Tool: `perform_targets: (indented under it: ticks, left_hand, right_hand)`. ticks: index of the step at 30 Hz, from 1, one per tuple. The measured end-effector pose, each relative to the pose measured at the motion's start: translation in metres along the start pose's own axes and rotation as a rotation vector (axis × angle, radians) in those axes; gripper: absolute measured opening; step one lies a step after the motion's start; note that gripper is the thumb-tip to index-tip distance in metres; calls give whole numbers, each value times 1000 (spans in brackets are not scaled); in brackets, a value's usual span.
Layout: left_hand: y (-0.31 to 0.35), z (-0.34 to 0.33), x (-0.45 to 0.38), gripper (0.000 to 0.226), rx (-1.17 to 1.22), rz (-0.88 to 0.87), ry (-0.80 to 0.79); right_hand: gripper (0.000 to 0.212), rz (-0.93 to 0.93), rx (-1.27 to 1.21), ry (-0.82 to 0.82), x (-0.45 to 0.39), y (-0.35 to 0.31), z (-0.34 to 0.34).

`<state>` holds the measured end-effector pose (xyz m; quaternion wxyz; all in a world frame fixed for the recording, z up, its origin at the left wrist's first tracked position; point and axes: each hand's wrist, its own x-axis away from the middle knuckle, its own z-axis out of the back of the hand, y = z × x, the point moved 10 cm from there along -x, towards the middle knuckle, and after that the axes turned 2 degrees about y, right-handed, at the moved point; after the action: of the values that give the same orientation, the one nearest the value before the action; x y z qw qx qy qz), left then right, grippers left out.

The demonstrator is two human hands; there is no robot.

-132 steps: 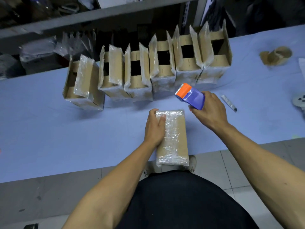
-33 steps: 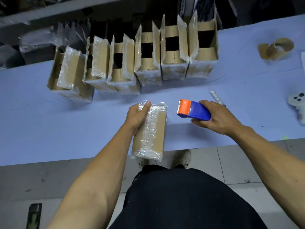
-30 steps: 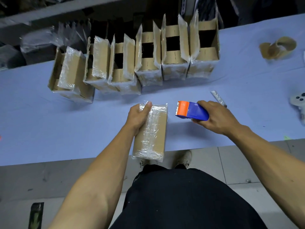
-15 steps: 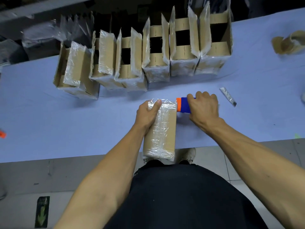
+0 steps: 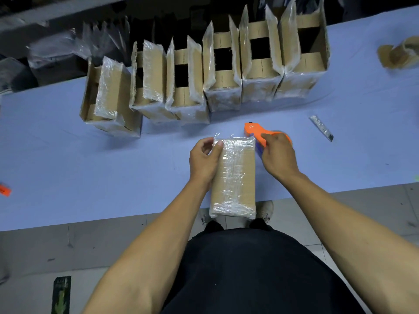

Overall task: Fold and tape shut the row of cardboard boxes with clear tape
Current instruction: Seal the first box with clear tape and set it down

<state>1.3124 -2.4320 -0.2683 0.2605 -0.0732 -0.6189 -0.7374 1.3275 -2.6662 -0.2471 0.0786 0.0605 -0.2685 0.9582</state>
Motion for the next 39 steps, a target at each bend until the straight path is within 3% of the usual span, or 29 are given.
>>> perform_targets:
  ticks: [3, 5, 13, 18, 21, 23, 28, 33, 34, 36, 37, 39]
  left_hand:
    - [2, -11, -2, 17, 8, 3, -61]
    - [3, -19, -2, 16, -4, 10, -102]
    - [31, 10, 8, 10, 186, -67, -21]
    - [67, 34, 16, 19, 305, -245, 58]
    - [62, 39, 19, 10, 345, -292, 89]
    - [58, 42, 19, 17, 352, -278, 136]
    - [71, 37, 28, 11, 227, -302, 231]
    - [67, 31, 34, 8, 169, -149, 305]
    - [66, 29, 33, 24, 191, -95, 297]
    - [61, 24, 30, 62, 258, 4, 262]
    - [61, 21, 29, 66, 262, 27, 238]
    - [65, 16, 26, 48, 205, 22, 200]
  right_hand:
    - [30, -108, -473, -16, 12, -7, 1]
    - [28, -162, -602, -67, 19, -15, -4]
    - [14, -117, -687, 100, 17, -58, 25]
    - [11, -8, -721, 308, 20, -92, 52]
    - [6, 24, -696, 344, 29, -97, 55]
    - [8, 24, -684, 359, 33, -97, 56]
    - [22, -94, -610, 439, 42, -84, 61]
    - [14, -196, -554, 395, 36, -87, 59]
    - [11, -221, -553, 370, 32, -86, 59]
    - [28, -276, -586, 301, 26, -85, 53]
    - [35, -286, -583, 267, 23, -87, 50]
    - [38, -273, -524, 219, 20, -96, 42]
